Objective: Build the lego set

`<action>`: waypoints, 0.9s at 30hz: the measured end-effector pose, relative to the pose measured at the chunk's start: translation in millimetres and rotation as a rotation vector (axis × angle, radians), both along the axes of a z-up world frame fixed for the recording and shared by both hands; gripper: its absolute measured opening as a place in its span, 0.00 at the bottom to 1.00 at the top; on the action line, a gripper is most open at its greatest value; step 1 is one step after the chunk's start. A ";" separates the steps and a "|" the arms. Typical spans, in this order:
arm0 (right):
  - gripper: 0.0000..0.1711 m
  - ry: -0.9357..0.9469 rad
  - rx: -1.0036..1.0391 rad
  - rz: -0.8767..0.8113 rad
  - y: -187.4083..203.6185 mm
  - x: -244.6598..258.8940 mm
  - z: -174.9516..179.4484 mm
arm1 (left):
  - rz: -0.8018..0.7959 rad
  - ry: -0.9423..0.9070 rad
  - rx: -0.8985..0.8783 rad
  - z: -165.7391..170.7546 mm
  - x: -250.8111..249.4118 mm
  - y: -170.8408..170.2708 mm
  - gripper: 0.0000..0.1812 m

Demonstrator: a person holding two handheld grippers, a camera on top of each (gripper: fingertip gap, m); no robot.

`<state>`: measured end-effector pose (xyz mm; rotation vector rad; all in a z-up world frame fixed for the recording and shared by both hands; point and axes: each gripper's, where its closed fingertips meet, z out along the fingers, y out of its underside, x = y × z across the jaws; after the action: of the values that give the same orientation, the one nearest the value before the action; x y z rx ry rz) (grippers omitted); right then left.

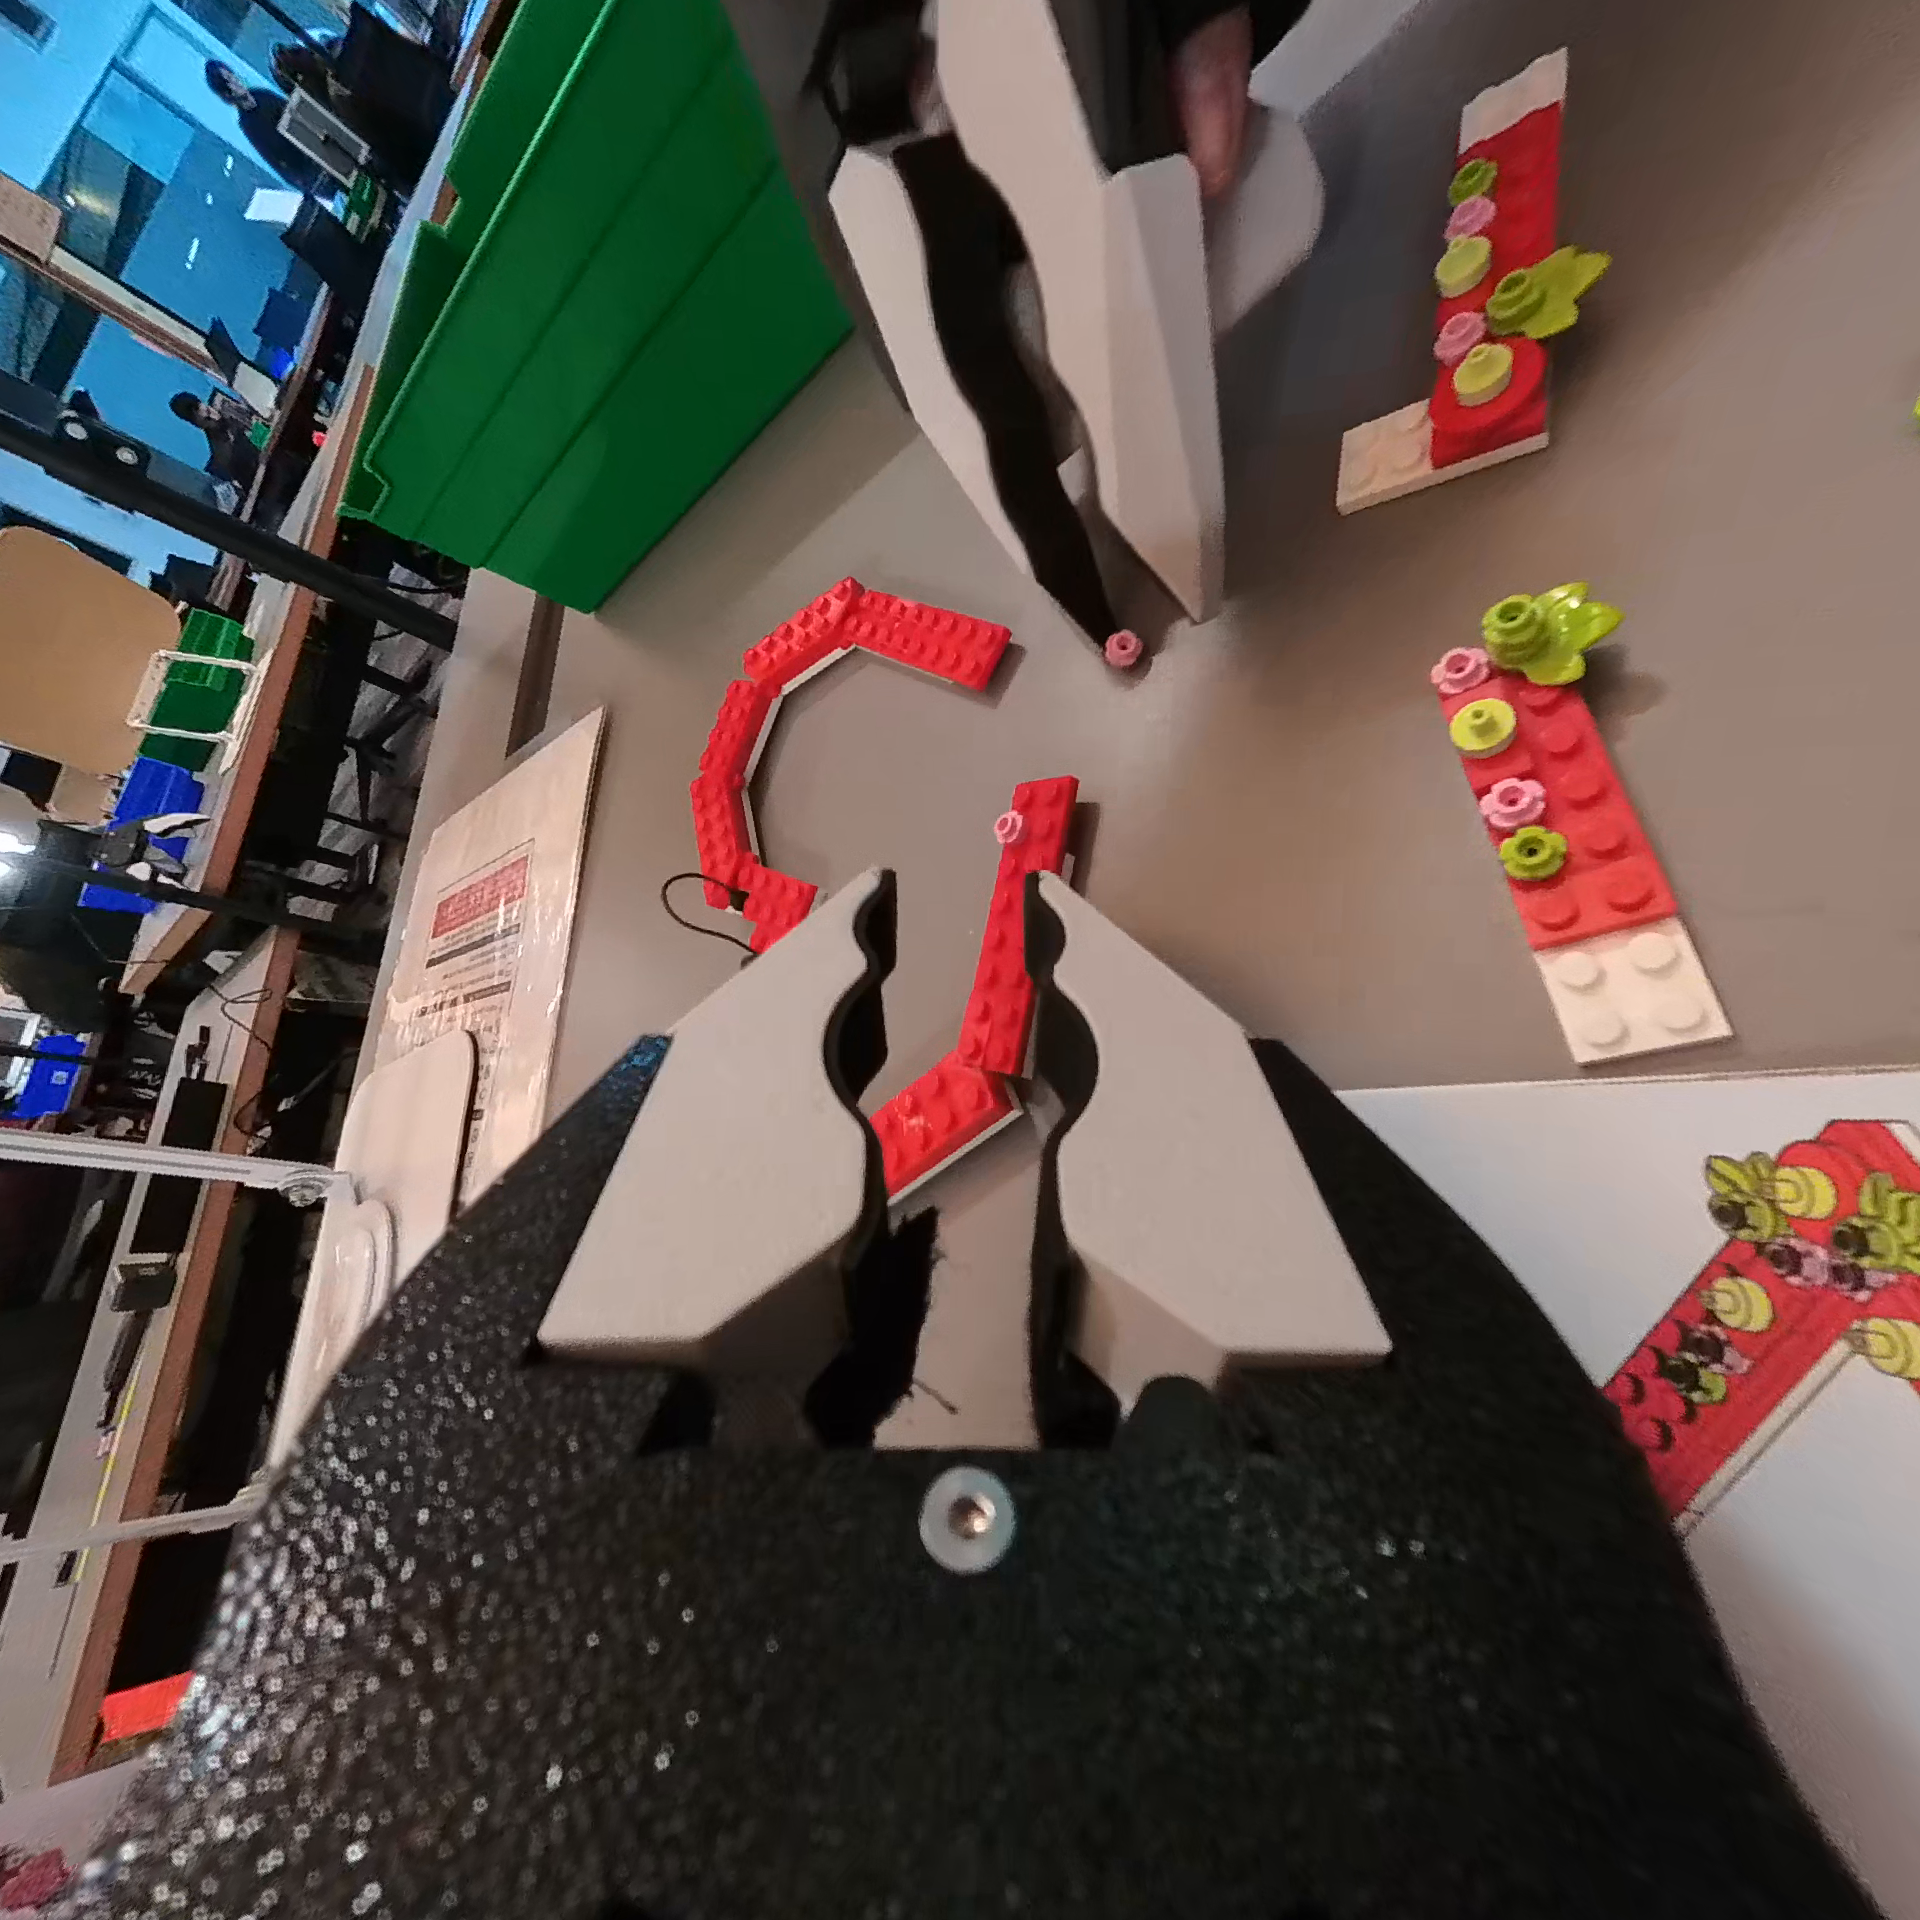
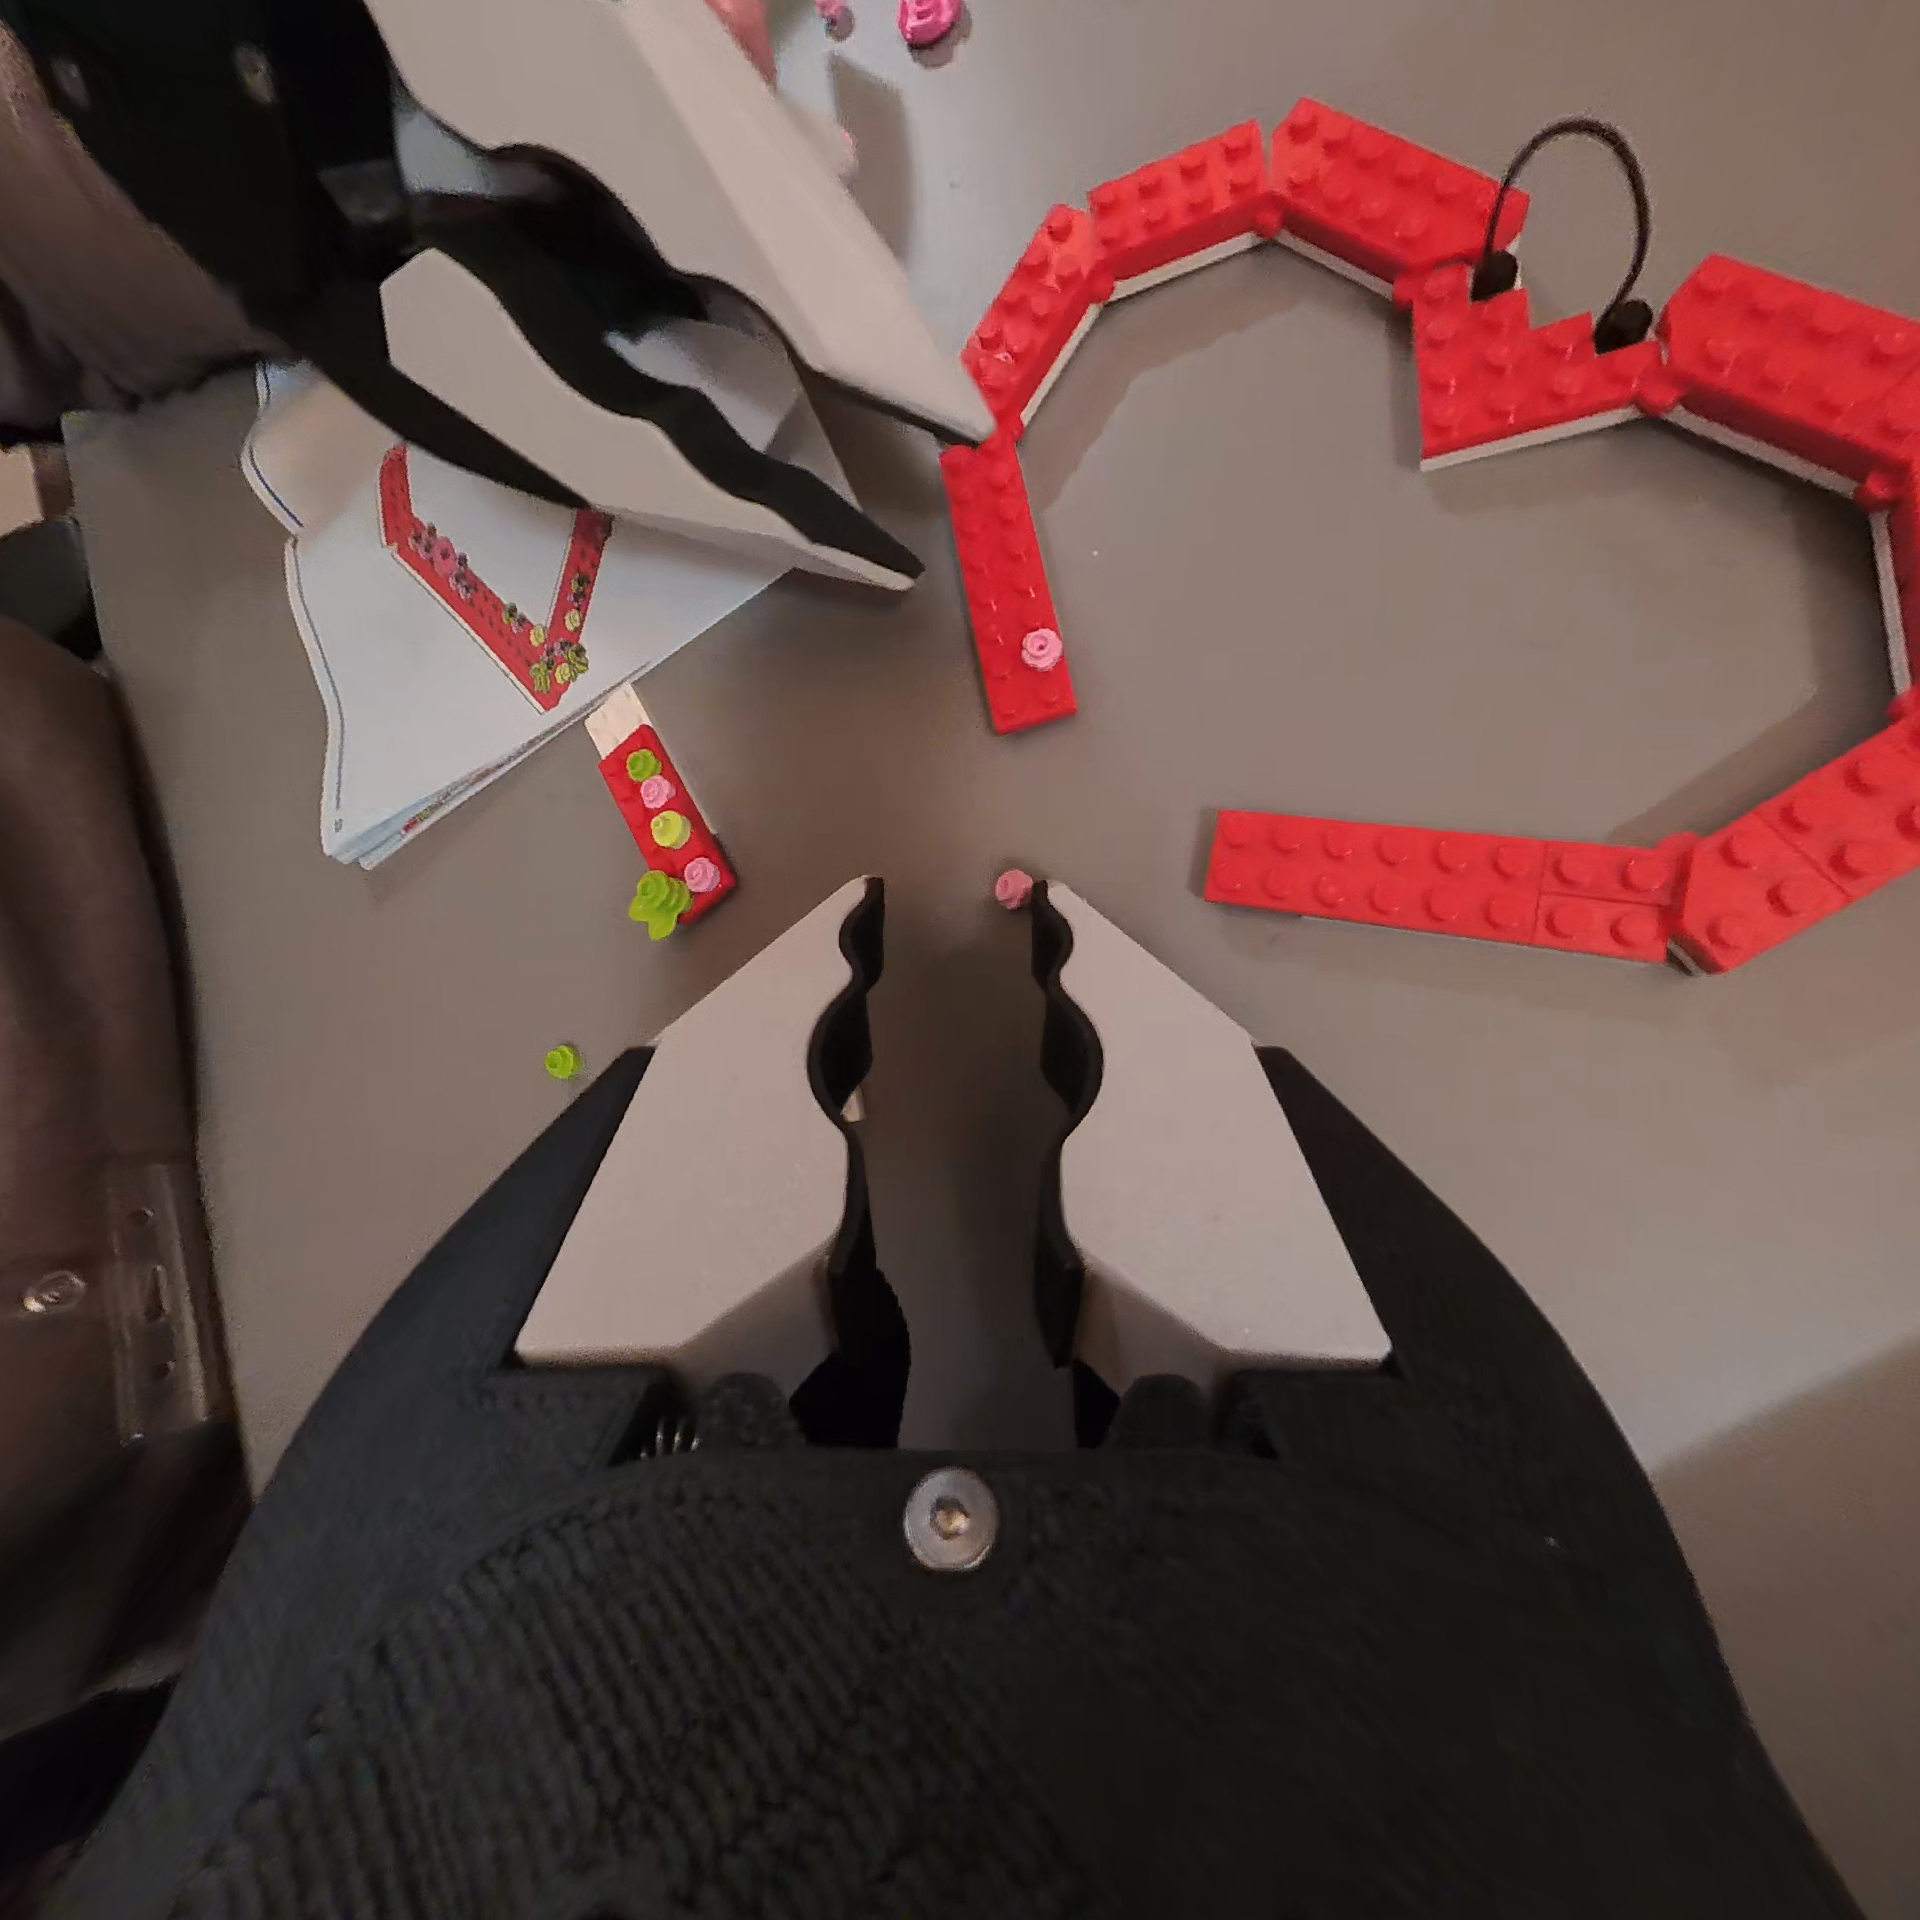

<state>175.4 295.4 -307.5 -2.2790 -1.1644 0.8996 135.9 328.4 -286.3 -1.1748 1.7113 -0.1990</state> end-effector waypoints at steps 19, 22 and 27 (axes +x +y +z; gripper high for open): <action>0.22 -0.007 0.318 0.148 0.0 -12.7 9.9 | -0.038 0.016 -0.259 -8.5 7.7 1.4 0.19; 0.19 0.043 0.374 0.107 10.7 -20.8 16.4 | -0.050 -0.022 -0.342 -5.8 8.2 0.9 0.21; 0.18 -0.030 0.404 0.108 21.2 -30.2 2.5 | -0.094 -0.045 -0.368 -0.7 3.0 -5.1 0.24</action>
<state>145.2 316.6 -305.0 -1.9240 -1.3535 0.6011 138.9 323.4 -287.0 -1.3425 1.7368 -0.6148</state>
